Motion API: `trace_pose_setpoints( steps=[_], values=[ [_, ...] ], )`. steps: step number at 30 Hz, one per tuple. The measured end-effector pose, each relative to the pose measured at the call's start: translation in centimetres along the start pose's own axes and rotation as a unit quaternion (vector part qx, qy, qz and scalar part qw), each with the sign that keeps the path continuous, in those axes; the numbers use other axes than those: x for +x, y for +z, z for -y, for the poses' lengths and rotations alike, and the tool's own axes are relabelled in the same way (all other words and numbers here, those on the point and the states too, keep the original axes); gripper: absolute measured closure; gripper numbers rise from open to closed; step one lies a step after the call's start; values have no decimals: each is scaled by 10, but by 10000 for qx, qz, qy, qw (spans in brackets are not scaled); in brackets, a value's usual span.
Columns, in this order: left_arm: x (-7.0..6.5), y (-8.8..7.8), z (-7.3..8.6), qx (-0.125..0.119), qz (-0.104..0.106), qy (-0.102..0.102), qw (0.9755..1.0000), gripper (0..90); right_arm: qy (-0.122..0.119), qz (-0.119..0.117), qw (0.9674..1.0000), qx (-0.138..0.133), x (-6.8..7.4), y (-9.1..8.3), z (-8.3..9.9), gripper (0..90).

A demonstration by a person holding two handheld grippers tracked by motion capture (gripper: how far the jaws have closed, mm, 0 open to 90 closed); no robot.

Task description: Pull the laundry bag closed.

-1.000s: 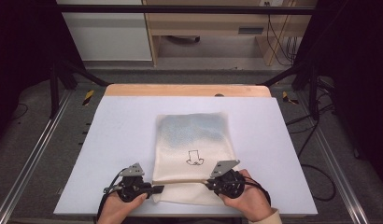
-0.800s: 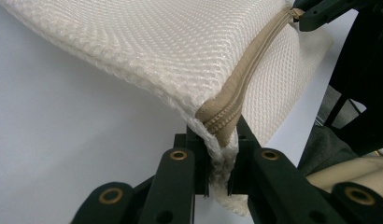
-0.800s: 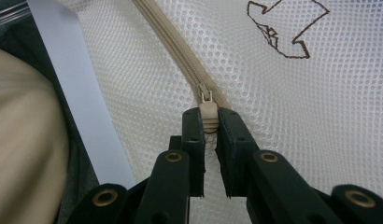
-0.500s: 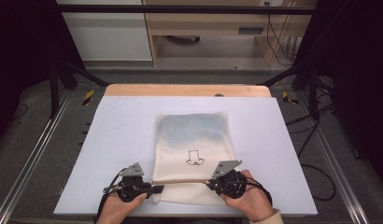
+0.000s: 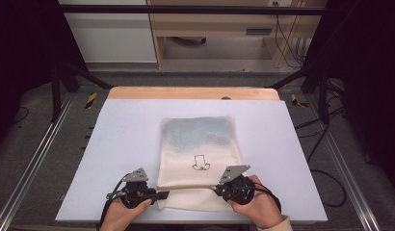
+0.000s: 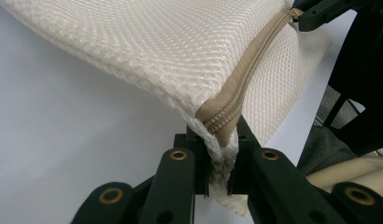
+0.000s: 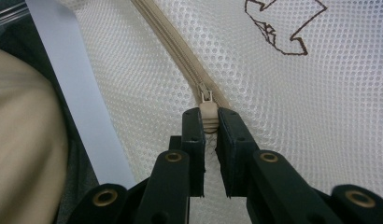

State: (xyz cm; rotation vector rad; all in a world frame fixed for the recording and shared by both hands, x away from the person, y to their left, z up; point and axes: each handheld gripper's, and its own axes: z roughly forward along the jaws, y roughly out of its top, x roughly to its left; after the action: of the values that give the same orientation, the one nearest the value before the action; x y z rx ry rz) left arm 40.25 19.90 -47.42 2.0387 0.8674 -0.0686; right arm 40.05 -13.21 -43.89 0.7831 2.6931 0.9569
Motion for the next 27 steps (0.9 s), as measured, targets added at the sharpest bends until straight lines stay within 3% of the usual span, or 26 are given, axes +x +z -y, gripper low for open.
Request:
trace_pose_setpoints(
  steps=[27],
  values=[
    [0, 0, 0, -7, -6, 1, 10000, 824, 102, 82, 9999, -40, -3, -5, 7, 819]
  ],
)
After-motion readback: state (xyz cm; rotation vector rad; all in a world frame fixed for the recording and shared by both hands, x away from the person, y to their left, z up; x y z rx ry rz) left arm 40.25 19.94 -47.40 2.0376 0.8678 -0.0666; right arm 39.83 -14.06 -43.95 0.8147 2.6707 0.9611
